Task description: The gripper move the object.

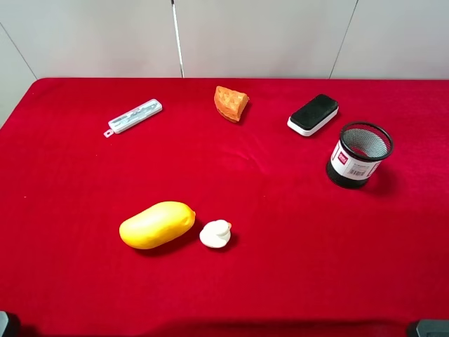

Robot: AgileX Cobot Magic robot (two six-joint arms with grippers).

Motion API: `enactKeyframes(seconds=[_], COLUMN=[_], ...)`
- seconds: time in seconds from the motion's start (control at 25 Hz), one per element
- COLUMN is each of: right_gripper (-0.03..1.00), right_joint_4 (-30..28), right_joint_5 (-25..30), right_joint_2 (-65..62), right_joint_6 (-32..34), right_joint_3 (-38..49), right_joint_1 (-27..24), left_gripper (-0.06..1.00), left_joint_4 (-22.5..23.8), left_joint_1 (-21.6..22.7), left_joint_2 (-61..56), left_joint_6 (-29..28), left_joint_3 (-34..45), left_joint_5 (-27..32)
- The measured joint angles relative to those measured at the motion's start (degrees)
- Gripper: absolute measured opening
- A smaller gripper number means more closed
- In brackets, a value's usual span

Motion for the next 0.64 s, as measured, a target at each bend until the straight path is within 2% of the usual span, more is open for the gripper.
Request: enactKeyframes(seconds=[0.64], right_gripper=[0.69], right_joint_4=[0.0], right_joint_5=[0.0], right_joint_2=[0.0], right_joint_6=[0.0], right_joint_3=[0.0], right_joint_1=[0.0], left_gripper=[0.89], left_joint_4=[0.0], left_joint_1=[0.0], left_joint_2=[0.0], left_joint_6=[0.0], left_joint_3=[0.0], left_joint_5=[0.0])
